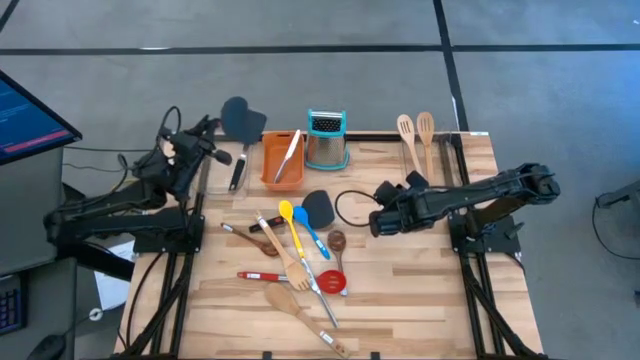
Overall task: Pick & Place Kitchen Items
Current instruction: Put the top right plastic spatula into the left transparent bin
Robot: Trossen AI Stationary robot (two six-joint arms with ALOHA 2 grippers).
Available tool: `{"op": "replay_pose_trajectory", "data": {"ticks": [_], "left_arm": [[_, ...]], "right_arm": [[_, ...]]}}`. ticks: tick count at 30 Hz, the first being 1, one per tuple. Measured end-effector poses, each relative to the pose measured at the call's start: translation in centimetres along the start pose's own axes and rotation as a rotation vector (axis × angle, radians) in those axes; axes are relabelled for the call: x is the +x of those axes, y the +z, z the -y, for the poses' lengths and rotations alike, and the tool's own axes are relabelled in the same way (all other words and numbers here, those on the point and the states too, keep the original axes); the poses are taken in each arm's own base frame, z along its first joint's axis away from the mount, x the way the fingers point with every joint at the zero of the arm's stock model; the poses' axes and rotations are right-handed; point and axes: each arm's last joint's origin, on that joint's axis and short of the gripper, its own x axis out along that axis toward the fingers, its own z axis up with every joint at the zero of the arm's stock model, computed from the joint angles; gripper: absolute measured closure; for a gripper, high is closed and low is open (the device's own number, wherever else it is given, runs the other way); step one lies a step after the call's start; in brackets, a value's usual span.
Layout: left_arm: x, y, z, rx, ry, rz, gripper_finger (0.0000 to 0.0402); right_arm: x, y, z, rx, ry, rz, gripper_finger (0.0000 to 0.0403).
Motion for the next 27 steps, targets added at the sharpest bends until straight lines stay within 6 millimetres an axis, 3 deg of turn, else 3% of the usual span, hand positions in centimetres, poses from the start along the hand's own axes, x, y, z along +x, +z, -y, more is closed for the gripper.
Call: {"op": "replay_pose_trajectory", "data": {"ticks": [13,27], "left_arm": [[-1.9,0.5,-0.7,0.115,0.117,-0.088,0.0379],[-4.1,0.6,1.2,0.137,0.070,-0.174,0.0379]], "right_arm": [[0.6,0.8,0.0,0.011,0.013,0.021,0.0376],[0.6,1.0,-0.2,-0.004,0.027,0.036,0.0375]]}}
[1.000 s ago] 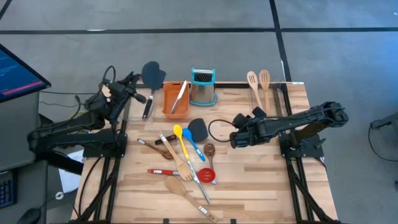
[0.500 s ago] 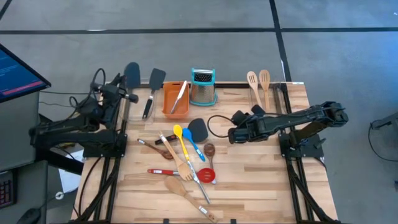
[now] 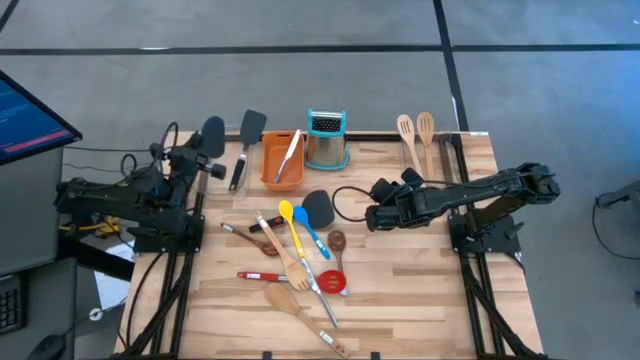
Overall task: Pick & Place Kitchen Items
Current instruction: Put the top right plastic spatula into the left transparent bin
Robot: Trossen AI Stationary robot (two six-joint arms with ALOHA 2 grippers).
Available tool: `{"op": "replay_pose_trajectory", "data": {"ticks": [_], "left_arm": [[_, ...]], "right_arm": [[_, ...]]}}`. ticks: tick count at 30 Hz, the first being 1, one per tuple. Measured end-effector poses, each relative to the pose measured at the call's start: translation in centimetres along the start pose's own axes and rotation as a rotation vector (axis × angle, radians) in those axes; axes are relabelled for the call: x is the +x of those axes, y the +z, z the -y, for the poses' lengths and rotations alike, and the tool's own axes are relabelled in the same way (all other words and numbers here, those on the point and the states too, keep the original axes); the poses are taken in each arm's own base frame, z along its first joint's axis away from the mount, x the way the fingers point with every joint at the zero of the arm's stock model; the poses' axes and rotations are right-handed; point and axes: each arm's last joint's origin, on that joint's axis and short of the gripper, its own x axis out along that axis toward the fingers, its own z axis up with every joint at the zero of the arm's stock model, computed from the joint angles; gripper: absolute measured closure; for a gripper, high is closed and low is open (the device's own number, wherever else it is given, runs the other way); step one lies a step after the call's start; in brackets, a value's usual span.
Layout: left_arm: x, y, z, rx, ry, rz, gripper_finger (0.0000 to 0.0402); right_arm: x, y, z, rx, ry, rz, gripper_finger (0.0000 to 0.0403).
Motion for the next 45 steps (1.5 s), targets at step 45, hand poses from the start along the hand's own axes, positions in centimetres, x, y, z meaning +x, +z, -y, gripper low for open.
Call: {"op": "replay_pose_trajectory", "data": {"ticks": [45], "left_arm": [[1.1,-10.8,4.5,-0.052,0.132,-0.063,0.0247]], "right_arm": [[-0.3,-0.1,-0.4,0.003,0.042,0.000,0.0379]]}}
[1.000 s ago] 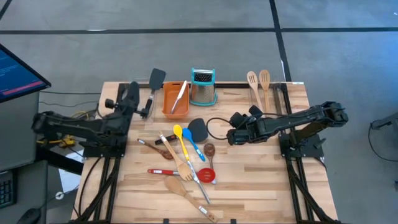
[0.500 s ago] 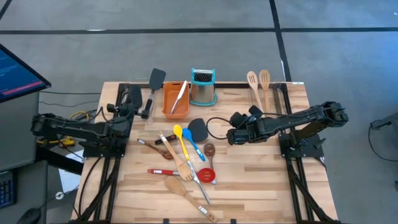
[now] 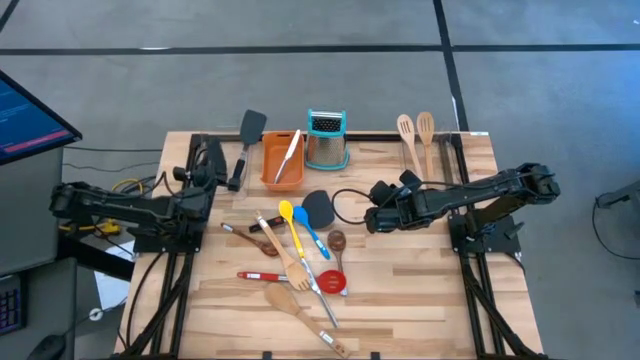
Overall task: Pick & Place Kitchen Items
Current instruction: Put the top right plastic spatula into the left transparent bin, then put the brown wooden spoon into the right transparent bin
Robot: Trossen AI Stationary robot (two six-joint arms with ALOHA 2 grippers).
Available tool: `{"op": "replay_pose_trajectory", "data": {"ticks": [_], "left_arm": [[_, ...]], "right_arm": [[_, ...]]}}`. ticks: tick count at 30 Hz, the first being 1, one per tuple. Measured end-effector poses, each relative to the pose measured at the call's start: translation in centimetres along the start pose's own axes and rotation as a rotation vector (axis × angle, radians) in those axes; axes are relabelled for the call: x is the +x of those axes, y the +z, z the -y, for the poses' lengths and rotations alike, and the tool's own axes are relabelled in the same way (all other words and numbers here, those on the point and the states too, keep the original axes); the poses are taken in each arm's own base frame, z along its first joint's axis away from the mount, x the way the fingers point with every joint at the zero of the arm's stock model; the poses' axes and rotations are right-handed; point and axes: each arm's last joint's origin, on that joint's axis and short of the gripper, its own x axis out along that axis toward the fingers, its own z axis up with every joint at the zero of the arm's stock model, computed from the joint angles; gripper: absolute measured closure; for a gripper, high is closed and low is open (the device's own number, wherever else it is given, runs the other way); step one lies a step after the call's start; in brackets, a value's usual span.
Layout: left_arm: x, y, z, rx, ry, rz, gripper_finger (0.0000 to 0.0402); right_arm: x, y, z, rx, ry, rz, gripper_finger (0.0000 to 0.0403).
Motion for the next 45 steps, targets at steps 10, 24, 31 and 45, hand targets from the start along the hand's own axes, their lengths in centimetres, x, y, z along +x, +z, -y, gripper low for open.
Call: {"op": "replay_pose_trajectory", "data": {"ticks": [10,24,31,45], "left_arm": [[0.5,1.9,-0.5,-0.051,-0.029,0.031,0.0160],[0.4,4.5,-1.6,-0.134,-0.149,0.191,0.0170],[0.3,4.7,-1.5,-0.136,-0.212,0.247,0.0189],[-2.8,5.2,-0.6,-0.172,-0.596,0.429,0.0340]], "right_arm": [[0.0,0.0,0.0,-0.001,0.000,0.000,0.0379],[0.0,0.0,0.0,-0.001,0.000,0.000,0.0379],[0.0,0.0,0.0,0.002,0.001,0.002,0.0379],[-0.2,1.8,-1.6,-0.085,0.215,0.093,0.0379]]}}
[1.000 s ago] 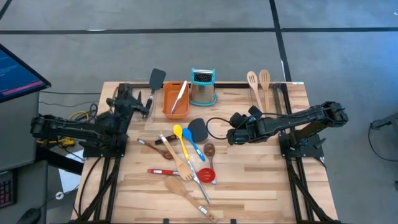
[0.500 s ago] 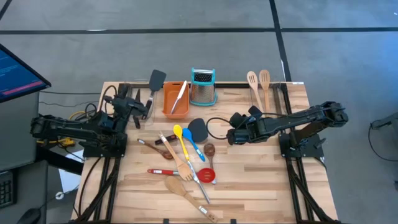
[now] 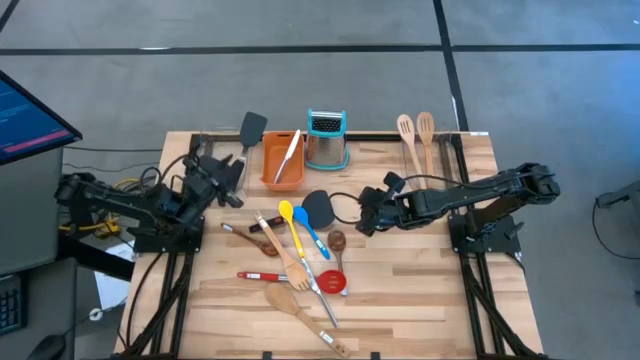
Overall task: Pick & Place Kitchen Items
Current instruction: Put the brown wooden spoon into the right transparent bin
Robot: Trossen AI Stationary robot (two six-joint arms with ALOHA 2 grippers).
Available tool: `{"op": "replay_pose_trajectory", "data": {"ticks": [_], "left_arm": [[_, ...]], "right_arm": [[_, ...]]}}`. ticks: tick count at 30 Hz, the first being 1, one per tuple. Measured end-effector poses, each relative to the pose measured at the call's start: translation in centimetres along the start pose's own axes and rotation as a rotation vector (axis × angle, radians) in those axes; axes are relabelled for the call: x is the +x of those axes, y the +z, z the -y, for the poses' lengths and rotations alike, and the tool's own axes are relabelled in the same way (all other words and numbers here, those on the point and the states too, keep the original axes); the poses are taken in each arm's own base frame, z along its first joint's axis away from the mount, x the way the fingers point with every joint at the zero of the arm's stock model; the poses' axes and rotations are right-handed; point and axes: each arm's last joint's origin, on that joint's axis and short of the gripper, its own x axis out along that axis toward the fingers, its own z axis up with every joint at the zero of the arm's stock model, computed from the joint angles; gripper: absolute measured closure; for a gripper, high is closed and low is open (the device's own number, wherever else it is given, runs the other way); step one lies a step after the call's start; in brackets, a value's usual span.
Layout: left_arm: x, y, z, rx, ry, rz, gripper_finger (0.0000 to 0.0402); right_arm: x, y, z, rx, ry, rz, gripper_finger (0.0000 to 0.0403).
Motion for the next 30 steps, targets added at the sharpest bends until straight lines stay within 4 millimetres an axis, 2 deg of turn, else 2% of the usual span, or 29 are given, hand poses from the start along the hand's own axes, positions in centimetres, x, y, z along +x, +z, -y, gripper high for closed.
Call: {"op": "replay_pose_trajectory", "data": {"ticks": [5,10,17,25,30], "left_arm": [[-1.3,0.5,0.9,-0.120,-0.110,0.001,0.0396],[-2.9,0.9,1.6,-0.172,-0.184,-0.044,0.0397],[-4.8,1.2,1.8,-0.197,-0.167,-0.169,0.0400],[-6.5,1.8,2.1,-0.334,-0.321,-0.165,0.0401],[-7.2,2.1,2.6,-0.349,-0.451,-0.112,0.0401]], "right_arm": [[0.0,0.9,-0.6,-0.007,0.104,0.062,0.0379],[-0.2,1.7,-1.2,-0.037,0.221,0.118,0.0379],[0.4,2.1,-1.6,-0.052,0.228,0.147,0.0379],[0.6,2.1,-1.4,-0.045,0.240,0.140,0.0379],[0.6,2.1,-1.5,-0.046,0.243,0.140,0.0379]]}}
